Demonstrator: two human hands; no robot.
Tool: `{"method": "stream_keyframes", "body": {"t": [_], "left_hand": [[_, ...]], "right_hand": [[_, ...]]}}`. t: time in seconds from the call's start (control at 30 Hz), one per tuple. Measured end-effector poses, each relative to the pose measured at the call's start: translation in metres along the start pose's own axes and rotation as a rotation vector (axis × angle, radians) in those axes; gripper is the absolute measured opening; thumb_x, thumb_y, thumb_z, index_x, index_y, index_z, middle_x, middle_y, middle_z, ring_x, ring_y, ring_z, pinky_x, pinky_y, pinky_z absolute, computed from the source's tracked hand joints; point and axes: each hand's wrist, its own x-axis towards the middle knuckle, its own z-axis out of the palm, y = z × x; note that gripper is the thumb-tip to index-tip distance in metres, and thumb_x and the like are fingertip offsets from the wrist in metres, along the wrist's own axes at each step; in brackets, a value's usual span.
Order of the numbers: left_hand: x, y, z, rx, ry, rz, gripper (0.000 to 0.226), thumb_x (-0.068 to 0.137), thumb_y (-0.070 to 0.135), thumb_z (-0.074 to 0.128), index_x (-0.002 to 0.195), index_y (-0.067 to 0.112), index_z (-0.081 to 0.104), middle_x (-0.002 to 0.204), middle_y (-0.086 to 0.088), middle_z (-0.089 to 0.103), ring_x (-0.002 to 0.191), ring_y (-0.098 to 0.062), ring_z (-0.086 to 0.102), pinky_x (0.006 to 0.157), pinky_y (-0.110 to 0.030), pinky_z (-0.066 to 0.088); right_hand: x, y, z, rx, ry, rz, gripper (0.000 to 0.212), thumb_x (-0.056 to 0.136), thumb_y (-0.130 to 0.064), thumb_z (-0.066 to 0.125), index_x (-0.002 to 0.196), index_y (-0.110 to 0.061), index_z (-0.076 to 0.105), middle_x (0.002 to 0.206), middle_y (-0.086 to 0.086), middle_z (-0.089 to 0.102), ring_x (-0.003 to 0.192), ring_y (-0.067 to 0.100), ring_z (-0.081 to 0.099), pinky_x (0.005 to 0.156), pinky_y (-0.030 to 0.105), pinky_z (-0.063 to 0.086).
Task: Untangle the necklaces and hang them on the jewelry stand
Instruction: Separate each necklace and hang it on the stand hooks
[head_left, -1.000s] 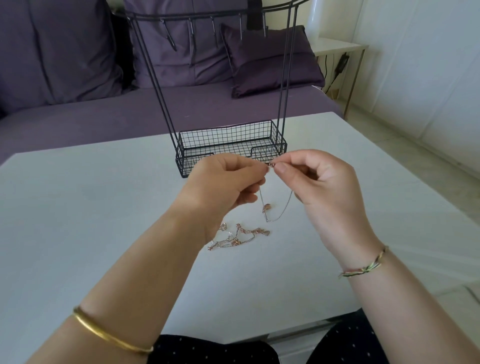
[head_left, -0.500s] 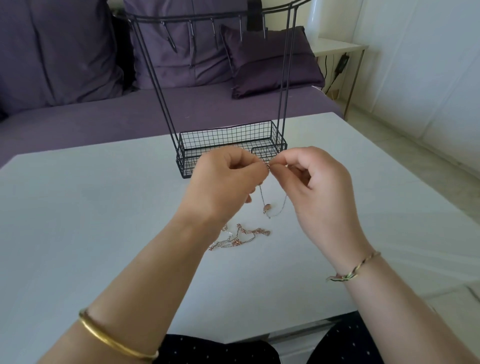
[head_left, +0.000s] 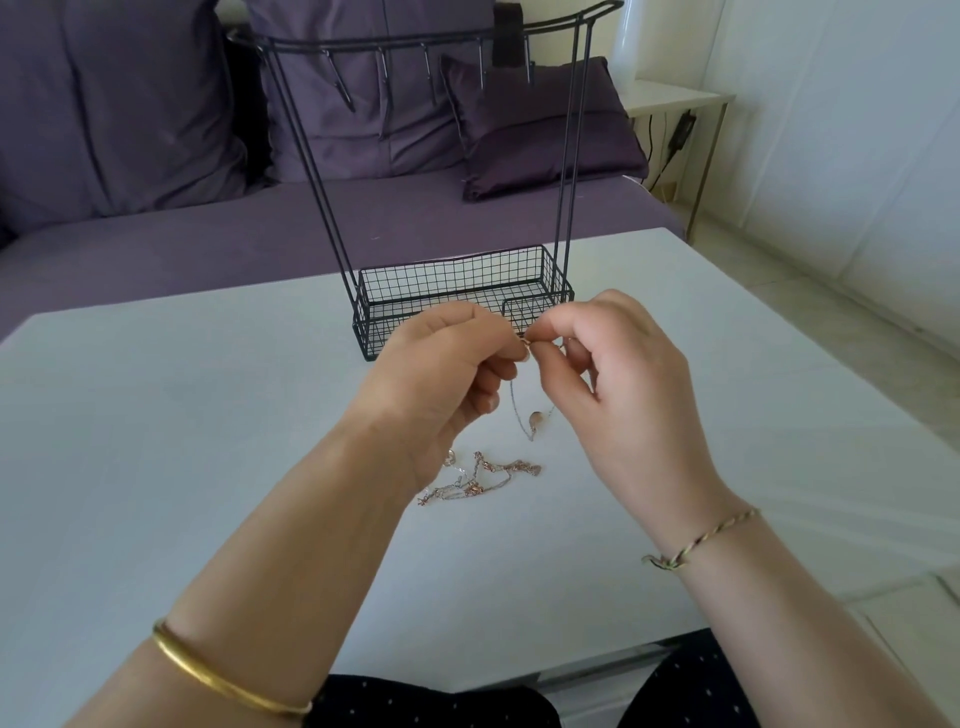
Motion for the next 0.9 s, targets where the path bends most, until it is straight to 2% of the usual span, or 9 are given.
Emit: {"method": "stream_keyframes", "body": {"t": [0.17, 0.43, 0.57, 0.77, 0.9], "left_hand": [[0.0, -0.002, 0.001, -0.026, -0.005, -0.002, 0.024, 0.077, -0.005, 0.055, 0.058, 0.009, 0.055, 0.057, -0.003, 0.049, 0.052, -0.012, 0.04, 0.046, -0.02, 0.036], [0.0, -0.004, 0.002, -0.029, -0.009, 0.031, 0.03, 0.079, -0.004, 0.054, 0.054, 0.013, 0.053, 0.055, 0.001, 0.049, 0.05, -0.01, 0.04, 0.045, -0.017, 0.036], [0.002, -0.002, -0.003, -0.058, -0.022, 0.011, 0.028, 0.079, -0.005, 0.053, 0.057, 0.011, 0.051, 0.055, 0.0, 0.048, 0.05, -0.01, 0.039, 0.044, -0.019, 0.034], [0.005, -0.006, -0.009, -0.026, -0.026, 0.01, 0.042, 0.078, -0.006, 0.052, 0.044, 0.017, 0.052, 0.053, 0.002, 0.049, 0.05, -0.009, 0.04, 0.043, -0.018, 0.033], [0.008, -0.009, -0.008, -0.017, -0.016, 0.013, 0.041, 0.08, -0.005, 0.052, 0.045, 0.017, 0.051, 0.053, 0.003, 0.049, 0.049, -0.009, 0.04, 0.043, -0.017, 0.034]], "right_hand": [[-0.001, -0.001, 0.001, -0.009, 0.037, -0.035, 0.015, 0.083, -0.014, 0.051, 0.085, -0.004, 0.062, 0.075, -0.012, 0.032, 0.069, 0.004, 0.033, 0.059, 0.015, 0.028], [-0.002, -0.002, 0.002, -0.002, 0.053, -0.036, 0.015, 0.082, -0.014, 0.051, 0.084, -0.002, 0.061, 0.077, -0.007, 0.038, 0.068, 0.01, 0.04, 0.057, 0.025, 0.035], [-0.001, -0.002, 0.005, -0.014, 0.038, -0.05, 0.017, 0.085, -0.014, 0.05, 0.084, -0.002, 0.062, 0.079, -0.007, 0.038, 0.069, 0.011, 0.04, 0.058, 0.023, 0.034], [-0.002, -0.002, 0.01, -0.019, -0.01, -0.063, 0.016, 0.085, -0.012, 0.048, 0.084, -0.002, 0.06, 0.081, -0.004, 0.04, 0.066, 0.016, 0.043, 0.058, 0.026, 0.035], [-0.002, -0.002, 0.013, -0.028, -0.017, -0.045, 0.017, 0.085, -0.012, 0.046, 0.084, -0.002, 0.059, 0.079, 0.001, 0.045, 0.066, 0.017, 0.044, 0.058, 0.027, 0.035]]}}
